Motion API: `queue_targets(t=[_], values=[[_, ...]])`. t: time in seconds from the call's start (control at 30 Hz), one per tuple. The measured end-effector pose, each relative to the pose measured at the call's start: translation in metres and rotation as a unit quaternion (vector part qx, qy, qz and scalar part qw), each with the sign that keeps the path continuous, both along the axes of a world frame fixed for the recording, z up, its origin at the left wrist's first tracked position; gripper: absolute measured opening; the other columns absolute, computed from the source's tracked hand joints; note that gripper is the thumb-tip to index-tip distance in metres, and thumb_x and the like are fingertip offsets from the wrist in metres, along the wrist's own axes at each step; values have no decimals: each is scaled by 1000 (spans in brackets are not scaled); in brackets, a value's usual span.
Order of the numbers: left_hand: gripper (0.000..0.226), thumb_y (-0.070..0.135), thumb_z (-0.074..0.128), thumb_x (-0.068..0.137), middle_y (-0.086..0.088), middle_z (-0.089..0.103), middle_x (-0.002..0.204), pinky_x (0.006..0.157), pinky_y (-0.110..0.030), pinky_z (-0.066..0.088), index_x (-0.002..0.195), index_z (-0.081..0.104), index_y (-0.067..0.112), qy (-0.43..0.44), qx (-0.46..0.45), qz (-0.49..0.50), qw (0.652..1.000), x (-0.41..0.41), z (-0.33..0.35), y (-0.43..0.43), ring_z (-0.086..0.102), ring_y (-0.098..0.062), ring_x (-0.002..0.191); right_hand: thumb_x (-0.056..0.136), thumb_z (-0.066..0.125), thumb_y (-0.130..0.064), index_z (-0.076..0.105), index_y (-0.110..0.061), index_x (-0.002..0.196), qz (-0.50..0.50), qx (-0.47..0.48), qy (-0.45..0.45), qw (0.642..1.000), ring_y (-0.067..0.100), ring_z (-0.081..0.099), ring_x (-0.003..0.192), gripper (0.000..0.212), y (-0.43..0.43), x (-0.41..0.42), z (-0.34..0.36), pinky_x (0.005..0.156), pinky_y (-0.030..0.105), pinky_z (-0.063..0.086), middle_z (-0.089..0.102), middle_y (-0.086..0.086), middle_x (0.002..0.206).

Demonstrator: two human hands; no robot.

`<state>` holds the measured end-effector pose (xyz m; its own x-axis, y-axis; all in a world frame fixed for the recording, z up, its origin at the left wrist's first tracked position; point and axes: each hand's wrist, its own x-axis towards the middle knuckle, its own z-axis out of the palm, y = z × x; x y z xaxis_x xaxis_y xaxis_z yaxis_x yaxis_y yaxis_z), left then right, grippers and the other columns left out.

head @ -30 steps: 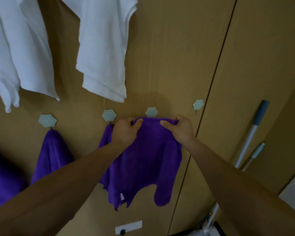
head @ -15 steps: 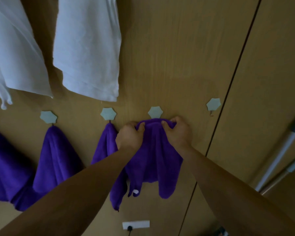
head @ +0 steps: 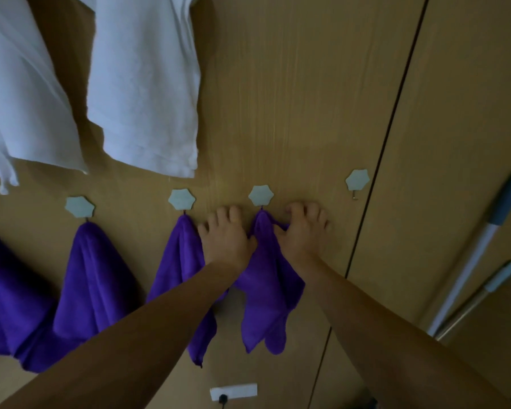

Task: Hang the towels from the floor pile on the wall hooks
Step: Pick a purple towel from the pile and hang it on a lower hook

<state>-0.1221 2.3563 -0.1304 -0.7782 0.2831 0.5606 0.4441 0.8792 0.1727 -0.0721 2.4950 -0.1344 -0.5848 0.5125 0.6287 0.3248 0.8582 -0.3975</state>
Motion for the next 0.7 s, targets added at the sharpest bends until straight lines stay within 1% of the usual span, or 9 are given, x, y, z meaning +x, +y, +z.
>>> queue_targets(t=[0.07,0.13,0.2,0.3,0.37,0.43,0.53,0.63,0.7], values=[[39,30,57,84,-9,57,112,83,-37,39,120,56,14,37,-22,-90,995,-4,3,-5,51,-28,103,86,65,-28,63,-21,117,89,-24,-1,996,22,50,105,32,1,2,-3,90,36,43,54,3,115],[30,20,50,89,-8,59,109,72,-28,37,117,59,13,-58,27,-167,984,-7,5,-7,54,-24,95,94,53,-16,63,-18,122,196,-112,-9,974,20,57,103,30,-3,3,-6,89,33,48,58,4,116],[21,13,51,87,-3,61,91,66,-23,37,107,60,11,-172,98,-225,954,-5,1,-9,54,-17,78,95,47,-9,58,-15,131,243,-167,-2,956,19,56,109,38,-7,6,-12,95,28,44,59,6,122],[47,6,61,80,9,62,87,62,-13,43,124,50,17,-309,170,-320,879,1,-8,-12,59,-8,77,91,49,-9,45,-17,143,281,-236,-32,930,13,49,122,53,-10,13,-20,105,29,38,52,0,135],[56,-1,67,74,13,67,89,62,-11,47,122,51,21,-365,185,-356,840,3,-12,-14,64,0,79,86,55,-7,46,-19,141,293,-304,-42,905,10,53,117,58,-9,14,-22,100,26,42,57,-6,130],[44,-6,68,72,11,69,79,61,-16,50,103,59,23,-379,183,-362,832,3,-17,-13,64,2,72,82,61,-4,52,-21,132,284,-345,-78,891,11,60,106,54,-7,14,-21,87,22,46,63,-9,114],[39,-6,63,74,-9,70,91,72,-35,57,110,61,9,-400,202,-313,837,4,-19,-11,67,-19,82,79,63,-2,58,-17,119,283,-402,-110,864,17,64,95,43,-4,18,-19,77,26,51,67,-4,100],[47,-5,53,65,-16,71,94,77,-41,57,107,65,11,-497,291,-307,758,-1,-20,-21,69,-29,85,81,63,-3,62,-23,107,290,-438,-69,848,14,67,87,33,4,27,-17,77,30,56,69,-1,97],[55,-5,48,58,-22,69,94,83,-51,53,110,64,3,-535,367,-273,710,-7,-23,-26,66,-37,88,82,63,-4,61,-28,103,274,-402,-17,873,4,65,84,32,9,33,-17,74,21,54,68,-8,95]])
